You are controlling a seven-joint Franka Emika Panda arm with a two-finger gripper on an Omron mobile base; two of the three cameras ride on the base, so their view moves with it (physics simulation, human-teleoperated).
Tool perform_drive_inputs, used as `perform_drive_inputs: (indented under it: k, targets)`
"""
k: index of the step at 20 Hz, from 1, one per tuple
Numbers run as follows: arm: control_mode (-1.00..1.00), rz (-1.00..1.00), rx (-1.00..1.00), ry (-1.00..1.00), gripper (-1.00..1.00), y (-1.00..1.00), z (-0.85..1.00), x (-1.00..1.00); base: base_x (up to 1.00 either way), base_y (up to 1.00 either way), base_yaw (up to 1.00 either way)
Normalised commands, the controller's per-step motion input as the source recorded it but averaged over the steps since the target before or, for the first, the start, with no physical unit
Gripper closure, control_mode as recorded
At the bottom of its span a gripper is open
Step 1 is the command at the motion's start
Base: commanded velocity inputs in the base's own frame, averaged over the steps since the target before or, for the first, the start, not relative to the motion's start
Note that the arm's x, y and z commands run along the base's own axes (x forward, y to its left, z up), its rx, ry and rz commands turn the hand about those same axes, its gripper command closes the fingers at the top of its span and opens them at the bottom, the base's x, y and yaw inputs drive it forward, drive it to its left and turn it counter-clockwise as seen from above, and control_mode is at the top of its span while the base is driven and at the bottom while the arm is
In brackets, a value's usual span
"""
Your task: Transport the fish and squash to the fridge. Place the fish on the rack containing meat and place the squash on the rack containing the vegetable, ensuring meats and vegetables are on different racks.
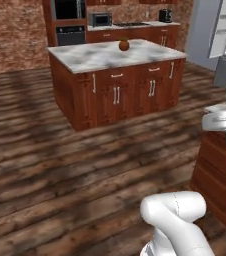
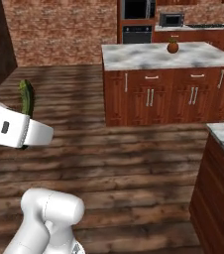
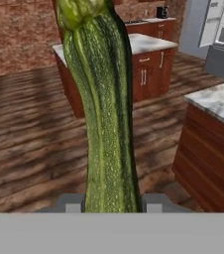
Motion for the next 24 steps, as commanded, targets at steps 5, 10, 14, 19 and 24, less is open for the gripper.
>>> perform_drive_inputs:
  k: [5, 10, 14, 19, 24]
  targets:
    - [1.00, 0.00, 0.00, 0.00, 1.00, 0.00, 0.00, 0.00, 1.00, 0.47, -0.27]
    - [1.00, 0.00, 0.00, 0.00, 1.00, 0.00, 0.00, 0.00, 1.00, 0.42, -0.35]
    - [1.00, 0.00, 0.00, 0.00, 1.00, 0.00, 0.00, 0.00, 1.00, 0.55, -0.50]
    - [1.00, 0.00, 0.00, 0.00, 1.00, 0.00, 0.00, 0.00, 1.00, 0.65, -0.62]
    - [1.00, 0.00, 0.00, 0.00, 1.00, 0.00, 0.00, 0.00, 1.00, 0.80, -0.66]
